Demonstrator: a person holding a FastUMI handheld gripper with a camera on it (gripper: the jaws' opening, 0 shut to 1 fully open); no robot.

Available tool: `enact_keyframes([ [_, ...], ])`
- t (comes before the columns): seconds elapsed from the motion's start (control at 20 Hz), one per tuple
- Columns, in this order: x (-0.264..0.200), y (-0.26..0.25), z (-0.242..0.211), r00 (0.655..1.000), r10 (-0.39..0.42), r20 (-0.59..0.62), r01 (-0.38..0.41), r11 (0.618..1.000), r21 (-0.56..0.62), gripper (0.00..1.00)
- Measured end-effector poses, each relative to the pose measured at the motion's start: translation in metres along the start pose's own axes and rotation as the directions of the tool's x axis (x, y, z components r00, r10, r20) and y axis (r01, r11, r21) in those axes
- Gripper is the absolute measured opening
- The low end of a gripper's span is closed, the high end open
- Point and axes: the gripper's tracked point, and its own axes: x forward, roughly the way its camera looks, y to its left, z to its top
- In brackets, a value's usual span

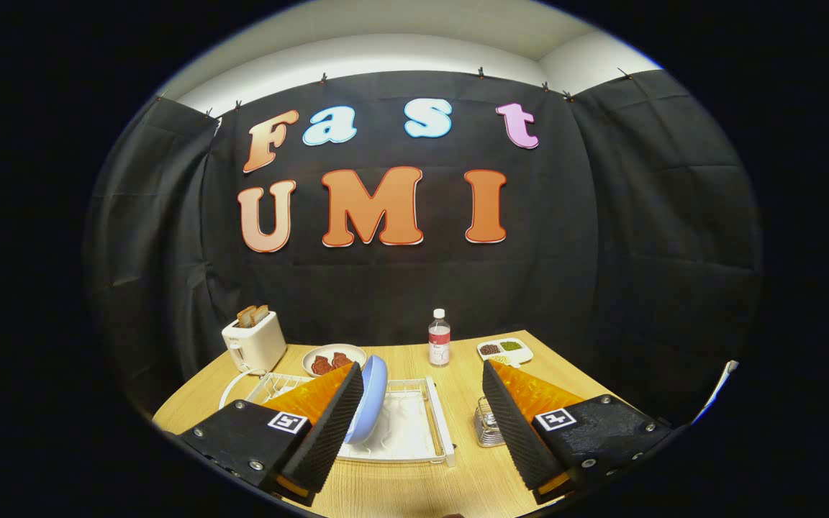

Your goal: Take the plate from the dish rack, then take the spoon from the basket and place it into the plate.

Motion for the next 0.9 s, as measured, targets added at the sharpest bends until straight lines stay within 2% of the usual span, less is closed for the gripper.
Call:
enact_keyframes([
  [0.45, 0.063, 0.052, -0.044, 0.979, 0.070, -0.194, -0.090, 0.991, -0.096, 0.99],
  [0.7, 0.107, 0.065, -0.063, 0.956, 0.039, -0.290, -0.076, 0.990, -0.120, 0.99],
  [0.9, 0.127, 0.068, -0.086, 0.925, 0.008, -0.379, -0.060, 0.990, -0.125, 0.99],
])
